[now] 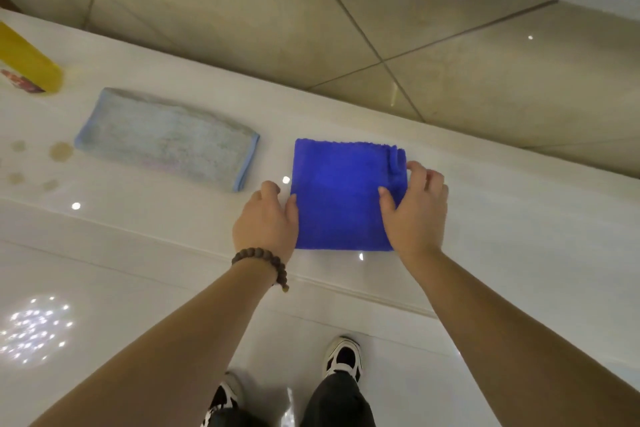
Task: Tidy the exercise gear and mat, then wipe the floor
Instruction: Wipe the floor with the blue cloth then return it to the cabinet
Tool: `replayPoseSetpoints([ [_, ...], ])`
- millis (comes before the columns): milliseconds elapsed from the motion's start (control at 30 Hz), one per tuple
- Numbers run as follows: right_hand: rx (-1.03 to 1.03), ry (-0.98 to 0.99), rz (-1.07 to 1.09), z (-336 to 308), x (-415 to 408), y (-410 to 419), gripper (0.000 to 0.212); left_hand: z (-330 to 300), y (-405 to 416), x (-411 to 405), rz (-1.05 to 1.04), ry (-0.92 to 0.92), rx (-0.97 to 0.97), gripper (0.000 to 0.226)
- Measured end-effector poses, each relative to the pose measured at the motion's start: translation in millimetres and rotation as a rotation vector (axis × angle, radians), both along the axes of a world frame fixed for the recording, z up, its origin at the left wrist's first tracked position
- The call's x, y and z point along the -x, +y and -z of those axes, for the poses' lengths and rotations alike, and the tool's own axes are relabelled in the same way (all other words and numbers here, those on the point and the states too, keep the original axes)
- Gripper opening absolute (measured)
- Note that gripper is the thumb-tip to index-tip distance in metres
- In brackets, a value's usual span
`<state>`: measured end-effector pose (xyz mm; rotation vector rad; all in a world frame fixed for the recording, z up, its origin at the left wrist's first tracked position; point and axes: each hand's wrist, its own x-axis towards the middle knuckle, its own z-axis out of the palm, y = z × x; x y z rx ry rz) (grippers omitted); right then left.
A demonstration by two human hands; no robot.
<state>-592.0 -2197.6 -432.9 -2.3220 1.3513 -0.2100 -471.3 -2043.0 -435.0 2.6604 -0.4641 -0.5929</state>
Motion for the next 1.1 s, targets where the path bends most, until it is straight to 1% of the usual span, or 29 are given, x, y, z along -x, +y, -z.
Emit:
replayPoseSetpoints([
  [33,0.124,-0.002,-0.142,-1,-2,6,0.051,-1,7,0,0.003,-0.016,0.032,0.033],
  [100,0.254,0.016,-0.464,2,-7,16,0.054,-3,22,1,0.024,-0.063,0.09,0.035],
  [167,0.245,0.145,-0.695,11,-17,20,0.065,-4,37,3,0.041,-0.092,0.108,0.035],
  [200,0.196,0.243,-0.741,15,-24,18,0.073,-4,45,5,0.037,-0.087,0.109,0.036],
  [267,0.106,0.405,-0.711,25,-33,11,0.086,-5,59,9,0.005,-0.046,0.114,0.037],
  [367,0.151,0.437,-0.642,37,-33,11,0.087,-5,79,12,-0.055,0.002,0.106,0.038],
  [467,0.261,0.364,-0.587,41,-25,25,0.077,-3,97,13,-0.113,0.023,0.102,0.036],
  [633,0.43,0.255,-0.545,44,-20,38,0.049,-9,120,25,-0.206,0.053,0.086,0.037],
  [767,0.458,0.224,-0.6,39,-27,36,0.032,-16,147,35,-0.303,0.048,0.092,0.037],
  [867,0.384,0.194,-0.605,25,-30,45,0.019,-24,174,39,-0.392,0.047,0.111,0.036],
  [967,0.347,0.138,-0.627,4,-34,75,0.018,-34,202,42,-0.455,0.037,0.117,0.037],
  [1100,0.316,0.007,-0.697,-30,-49,138,0.032,-54,252,42,-0.553,-0.014,0.133,0.036],
])
